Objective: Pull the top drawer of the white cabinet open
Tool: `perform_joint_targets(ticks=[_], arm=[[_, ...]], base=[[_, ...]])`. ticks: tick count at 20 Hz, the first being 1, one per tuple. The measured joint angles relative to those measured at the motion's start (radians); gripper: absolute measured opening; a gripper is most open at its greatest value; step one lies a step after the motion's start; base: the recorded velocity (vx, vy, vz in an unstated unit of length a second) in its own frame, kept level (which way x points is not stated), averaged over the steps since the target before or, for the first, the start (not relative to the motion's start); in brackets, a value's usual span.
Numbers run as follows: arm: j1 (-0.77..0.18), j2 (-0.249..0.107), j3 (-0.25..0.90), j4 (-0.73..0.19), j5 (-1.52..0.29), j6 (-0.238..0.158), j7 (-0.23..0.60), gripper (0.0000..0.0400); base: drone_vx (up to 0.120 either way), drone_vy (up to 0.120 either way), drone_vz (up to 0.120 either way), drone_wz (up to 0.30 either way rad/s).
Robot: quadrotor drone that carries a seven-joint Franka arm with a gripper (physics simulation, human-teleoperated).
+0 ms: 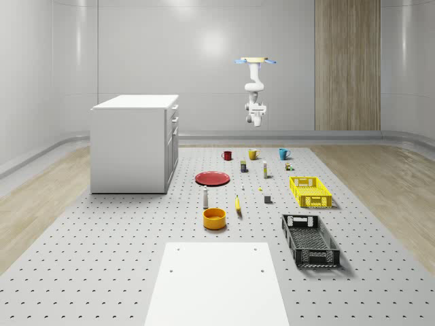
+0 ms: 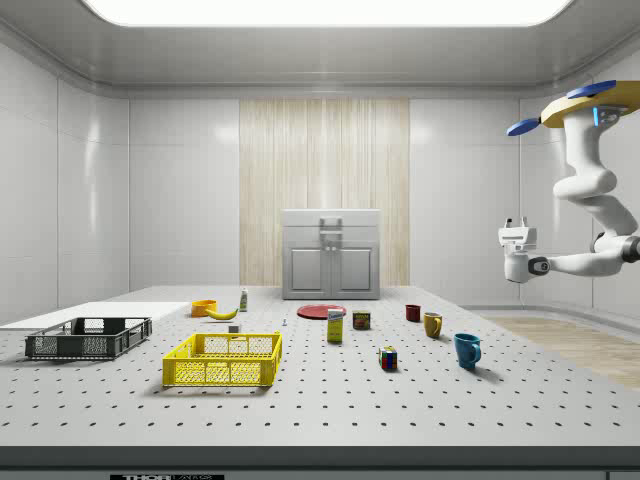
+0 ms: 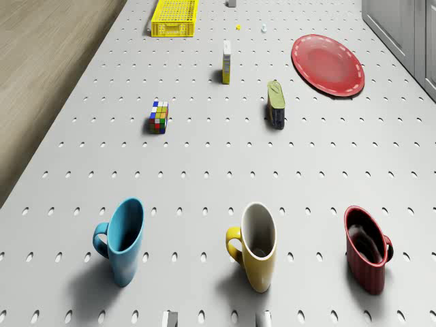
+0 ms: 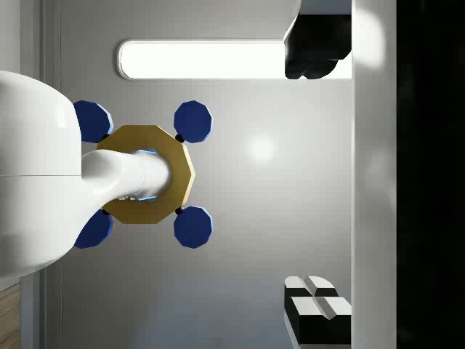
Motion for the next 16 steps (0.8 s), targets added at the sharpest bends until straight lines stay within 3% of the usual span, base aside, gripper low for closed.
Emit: perform_joint_targets(ticks=[5, 14, 16], arm=[[-0.002, 0.019, 0.001, 0.106, 0.001, -0.084, -0.001, 0.0326], [-0.005, 0.073, 0.003, 0.258, 0.002, -0.174, -0.002, 0.0307], [0.017, 0.079, -0.115, 0.261, 0.188, -0.184, -0.03, 0.0309]], base=[[0.0, 0.0, 0.0, 0.0], [0.0, 0.0, 0.0, 0.0], [0.0, 0.0, 0.0, 0.0]])
